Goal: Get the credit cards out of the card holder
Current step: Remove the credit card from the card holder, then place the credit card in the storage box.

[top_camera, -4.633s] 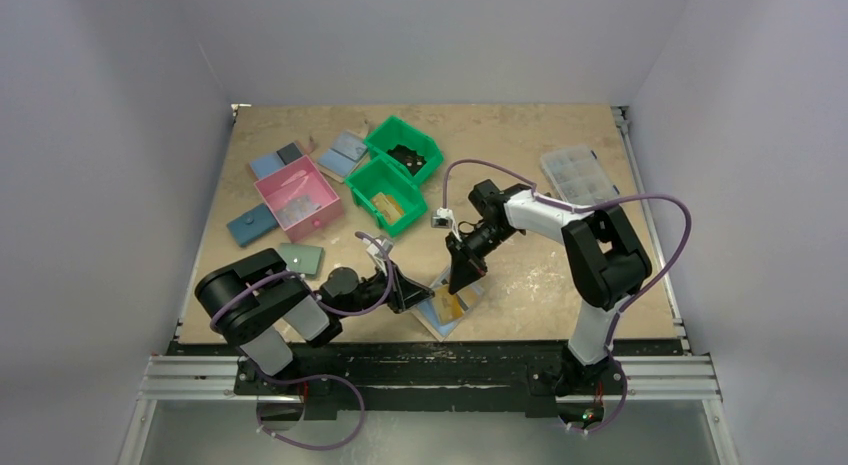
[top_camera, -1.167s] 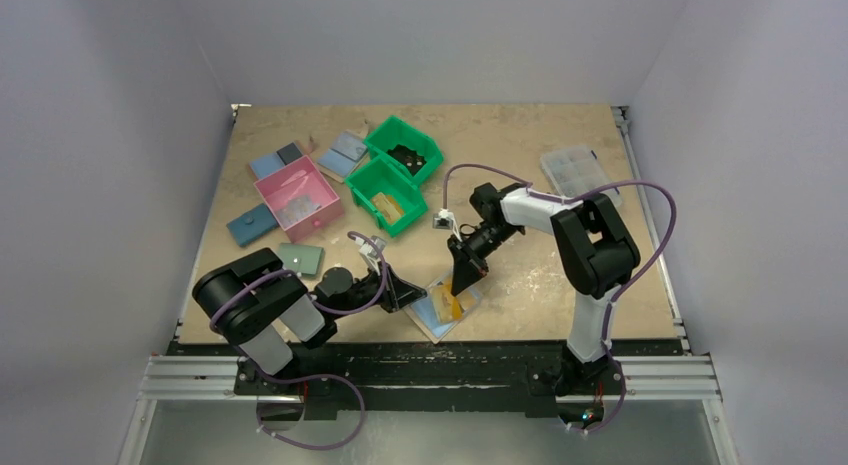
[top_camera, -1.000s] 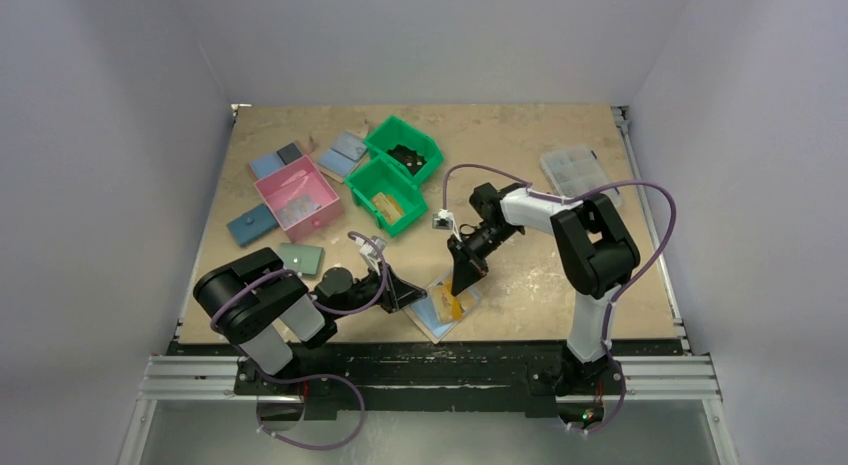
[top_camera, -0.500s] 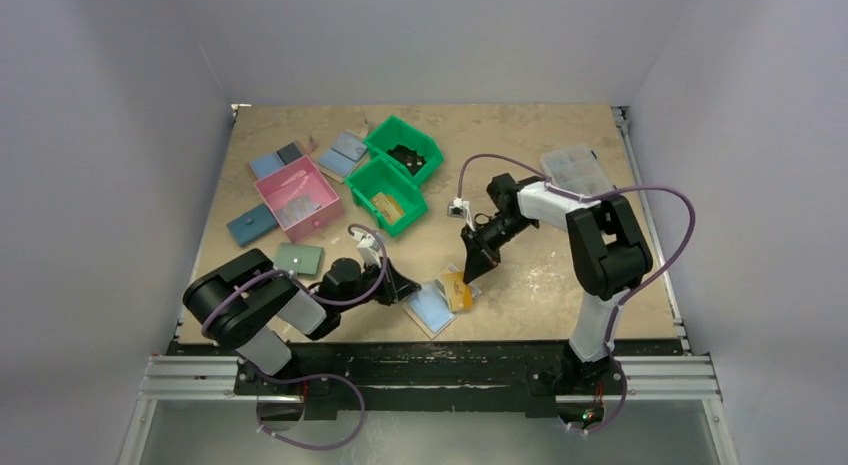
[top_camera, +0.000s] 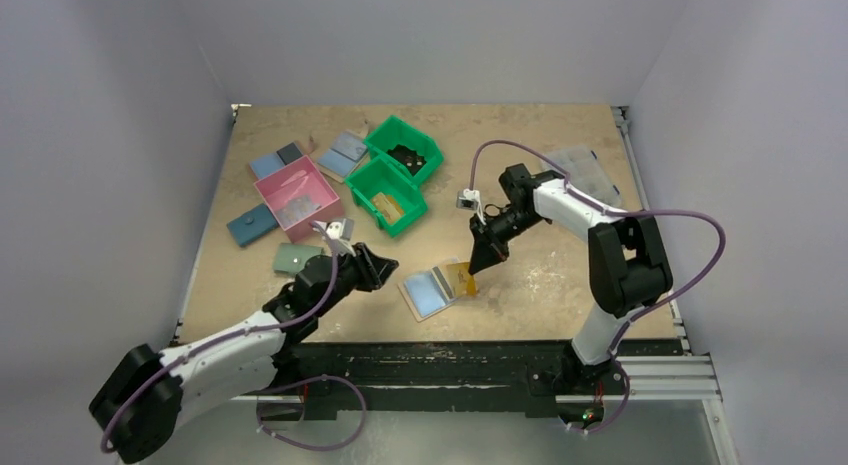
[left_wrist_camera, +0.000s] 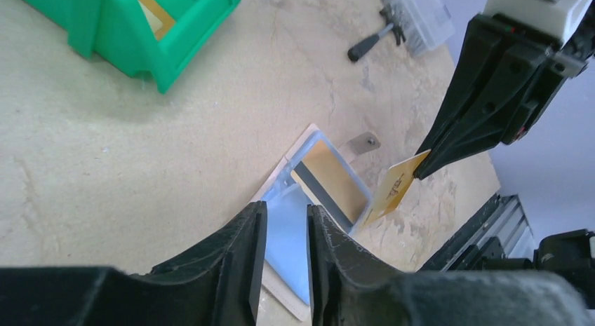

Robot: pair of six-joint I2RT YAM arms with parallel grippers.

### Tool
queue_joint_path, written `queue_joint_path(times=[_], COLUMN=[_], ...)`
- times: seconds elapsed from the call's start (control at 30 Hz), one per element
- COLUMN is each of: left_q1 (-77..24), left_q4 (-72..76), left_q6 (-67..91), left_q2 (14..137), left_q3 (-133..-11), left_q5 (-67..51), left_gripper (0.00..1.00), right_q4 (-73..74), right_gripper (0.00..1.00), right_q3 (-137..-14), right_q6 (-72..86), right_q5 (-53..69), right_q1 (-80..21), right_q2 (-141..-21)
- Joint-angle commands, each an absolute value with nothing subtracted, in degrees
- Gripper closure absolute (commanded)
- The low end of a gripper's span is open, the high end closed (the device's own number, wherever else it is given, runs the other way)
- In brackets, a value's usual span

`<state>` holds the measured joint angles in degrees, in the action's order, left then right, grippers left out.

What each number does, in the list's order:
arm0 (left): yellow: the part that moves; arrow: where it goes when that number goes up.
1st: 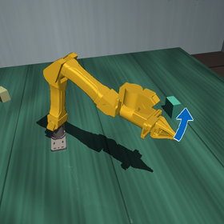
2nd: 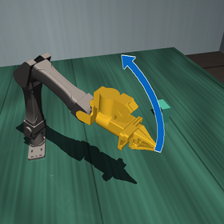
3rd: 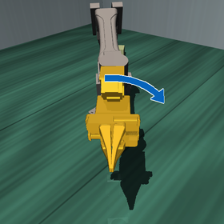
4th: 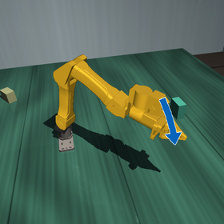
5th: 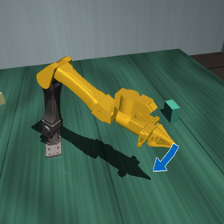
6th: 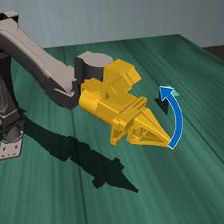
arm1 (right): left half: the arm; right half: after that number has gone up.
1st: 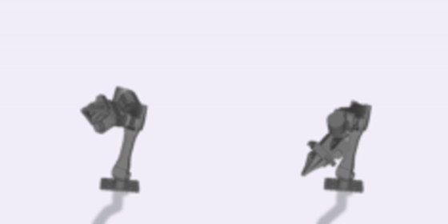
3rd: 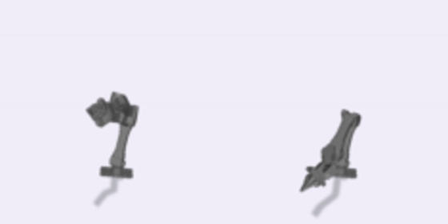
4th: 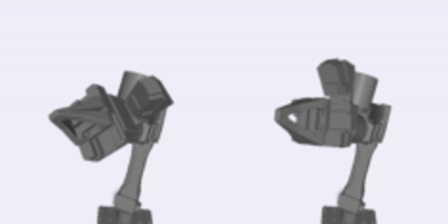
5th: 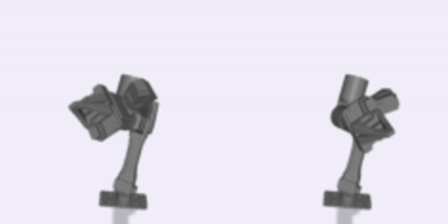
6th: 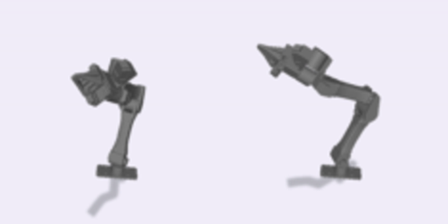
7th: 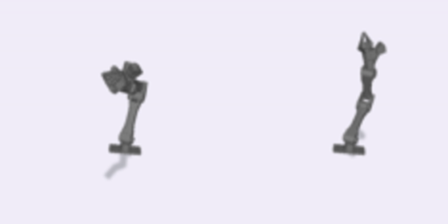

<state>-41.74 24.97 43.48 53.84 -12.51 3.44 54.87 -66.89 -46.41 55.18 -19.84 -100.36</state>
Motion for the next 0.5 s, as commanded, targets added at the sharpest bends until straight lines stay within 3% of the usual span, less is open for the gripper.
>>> queue_joint_path(times=[0.0, 0.13, 0.3, 0.47], left_q1=[-41.40, -41.32, -41.39, -41.44], left_q4=[13.29, 12.02, 21.83, 29.60], left_q6=[41.85, 47.39, 49.97, 50.35], left_q2=[41.38, 29.79, 24.78, 35.33], left_q3=[-11.77, -9.15, -6.66, -10.26], left_q5=[8.71, 9.86, 2.56, -7.91], left_gripper=[0.61, 0.04, 0.01, 0.06], right_q4=[57.26, 57.14, 57.31, 59.59], right_gripper=[1.00, 1.00, 1.00, 1.00], right_q3=[-68.92, -68.67, -68.68, -69.48], right_q6=[-50.21, -50.88, -50.92, -52.86], right_q5=[59.16, 60.98, 62.72, 65.26], right_q1=[-19.50, -19.29, -19.07, -19.07], right_q2=[-95.24, -92.51, -91.38, -91.82])
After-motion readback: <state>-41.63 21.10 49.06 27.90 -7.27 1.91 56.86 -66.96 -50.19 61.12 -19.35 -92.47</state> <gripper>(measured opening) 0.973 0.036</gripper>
